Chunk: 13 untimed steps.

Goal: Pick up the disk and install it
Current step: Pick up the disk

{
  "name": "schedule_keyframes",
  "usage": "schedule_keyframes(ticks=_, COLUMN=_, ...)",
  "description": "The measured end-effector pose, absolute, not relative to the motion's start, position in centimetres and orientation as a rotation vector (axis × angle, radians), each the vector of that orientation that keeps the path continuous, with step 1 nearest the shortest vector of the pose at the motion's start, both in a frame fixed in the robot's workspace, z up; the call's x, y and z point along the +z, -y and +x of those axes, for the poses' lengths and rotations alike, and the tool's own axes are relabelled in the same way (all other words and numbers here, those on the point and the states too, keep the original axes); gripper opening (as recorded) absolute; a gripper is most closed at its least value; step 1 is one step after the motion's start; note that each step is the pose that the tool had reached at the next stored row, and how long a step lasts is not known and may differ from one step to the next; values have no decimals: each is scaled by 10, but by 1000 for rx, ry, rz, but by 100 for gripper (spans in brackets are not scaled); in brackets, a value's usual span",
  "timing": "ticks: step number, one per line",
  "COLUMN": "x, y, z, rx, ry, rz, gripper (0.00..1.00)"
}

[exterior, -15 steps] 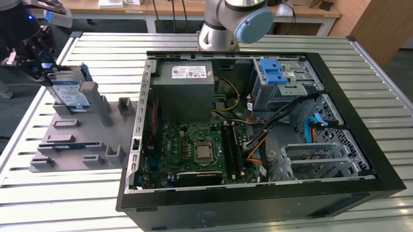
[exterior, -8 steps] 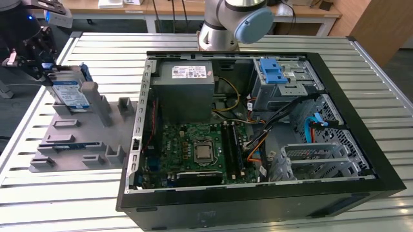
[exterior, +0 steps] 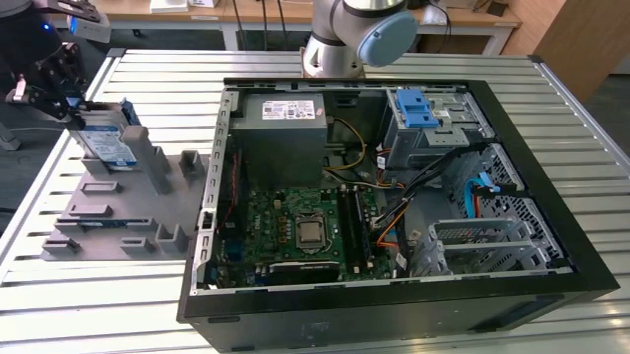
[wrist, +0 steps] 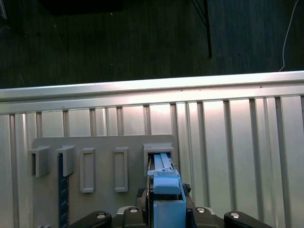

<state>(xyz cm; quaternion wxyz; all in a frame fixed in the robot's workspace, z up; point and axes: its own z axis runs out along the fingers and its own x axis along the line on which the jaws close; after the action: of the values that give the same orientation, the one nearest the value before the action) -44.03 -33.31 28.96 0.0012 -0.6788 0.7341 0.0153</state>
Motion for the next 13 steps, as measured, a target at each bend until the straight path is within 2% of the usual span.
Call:
schedule_keyframes(ticks=1, x=290, y=333, z=-440, rx=48, ry=-2305, rz=-2131, gripper=37)
schedule_keyframes(ticks=13, x=289, y=333, z=-440, rx=48, ry=-2209, rz=-2232, gripper=37)
